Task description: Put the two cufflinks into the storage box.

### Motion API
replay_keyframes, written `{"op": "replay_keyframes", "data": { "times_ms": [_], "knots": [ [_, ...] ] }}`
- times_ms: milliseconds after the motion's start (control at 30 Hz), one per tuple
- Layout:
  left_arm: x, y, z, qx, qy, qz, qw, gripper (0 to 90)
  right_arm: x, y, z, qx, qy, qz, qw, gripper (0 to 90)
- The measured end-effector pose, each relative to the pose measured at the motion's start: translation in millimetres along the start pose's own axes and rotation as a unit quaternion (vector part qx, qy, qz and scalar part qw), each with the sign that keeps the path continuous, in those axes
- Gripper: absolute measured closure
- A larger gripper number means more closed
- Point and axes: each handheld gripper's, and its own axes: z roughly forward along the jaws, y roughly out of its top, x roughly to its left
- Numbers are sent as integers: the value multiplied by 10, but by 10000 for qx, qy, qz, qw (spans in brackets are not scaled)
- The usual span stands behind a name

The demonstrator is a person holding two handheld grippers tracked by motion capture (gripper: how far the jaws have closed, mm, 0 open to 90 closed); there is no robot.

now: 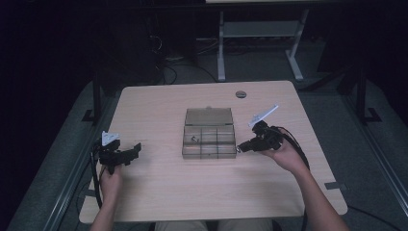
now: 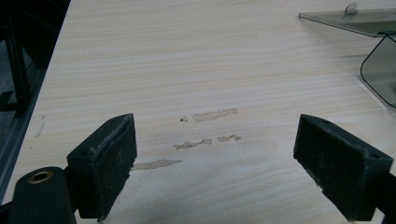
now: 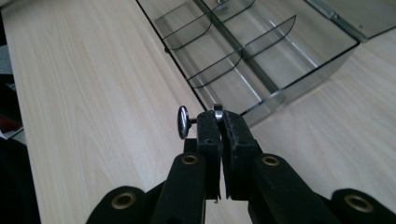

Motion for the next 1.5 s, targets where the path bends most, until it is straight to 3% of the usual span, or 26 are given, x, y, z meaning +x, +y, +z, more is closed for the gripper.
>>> {"op": "replay_keyframes", "data": {
  "times_ms": [533,800,1500],
  "knots": [
    [1,2,0,-22,-12,-22,10000,128,-18,346,111,35,85,-142,9999,861],
    [5,2,-1,-16,-15,-23,10000,128,-15,633,282,82,155,-382,9991,861],
    [12,0,4,-36,-35,-95,9999,128,24,1133,613,188,312,-602,9975,861]
  ]
}}
